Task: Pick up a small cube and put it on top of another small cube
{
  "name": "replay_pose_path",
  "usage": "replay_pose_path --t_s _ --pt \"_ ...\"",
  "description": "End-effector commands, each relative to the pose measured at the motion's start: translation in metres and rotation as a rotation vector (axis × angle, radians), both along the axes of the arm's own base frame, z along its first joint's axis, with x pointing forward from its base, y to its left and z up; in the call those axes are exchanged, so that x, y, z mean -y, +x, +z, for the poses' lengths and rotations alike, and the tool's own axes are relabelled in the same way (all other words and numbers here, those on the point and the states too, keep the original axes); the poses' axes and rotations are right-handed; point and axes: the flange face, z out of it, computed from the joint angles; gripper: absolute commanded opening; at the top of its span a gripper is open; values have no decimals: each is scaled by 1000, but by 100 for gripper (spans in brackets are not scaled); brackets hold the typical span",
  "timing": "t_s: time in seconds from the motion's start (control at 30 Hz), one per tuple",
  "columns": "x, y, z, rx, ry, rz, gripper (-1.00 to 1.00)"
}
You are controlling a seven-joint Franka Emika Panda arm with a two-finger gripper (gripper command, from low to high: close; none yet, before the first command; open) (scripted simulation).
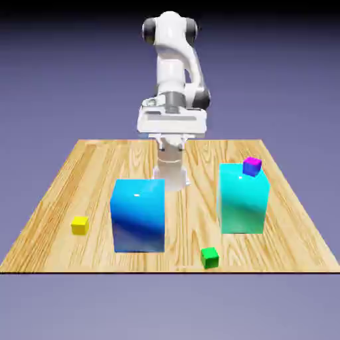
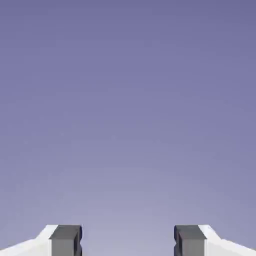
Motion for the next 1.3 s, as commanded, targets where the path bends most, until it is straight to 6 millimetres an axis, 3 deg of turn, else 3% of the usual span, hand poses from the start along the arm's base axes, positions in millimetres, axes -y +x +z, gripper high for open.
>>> replay_pose_path --t_s 0.0,0.13,0.27,0.47,0.53,0.67,0.77,0.83,0.87,1.0,1.03,1.07,1.2,1.27 --pt "18 7 -9 -56 35 -55 0" --pt "89 21 -50 -269 188 -269 0" --pt "158 18 -93 -464 356 -476 0" --pt "250 -12 -153 -710 637 -764 0" --pt "269 -38 -188 -812 723 -862 0" --pt "291 -101 -256 -1021 912 -1057 0" --pt "292 -155 -300 -1172 1058 -1194 0" --pt "298 -181 -304 -1164 1147 -1322 0" --pt "298 -181 -304 -1164 1147 -1322 0" --pt "265 -182 -361 -1164 1147 -1322 0" --pt "265 -182 -361 -1164 1147 -1322 -100" --pt "265 -182 -361 -1164 1147 -1322 -100" --pt "299 -181 -304 -1163 1151 -1326 -100" --pt "319 -172 -302 -1138 1221 -1405 -100"
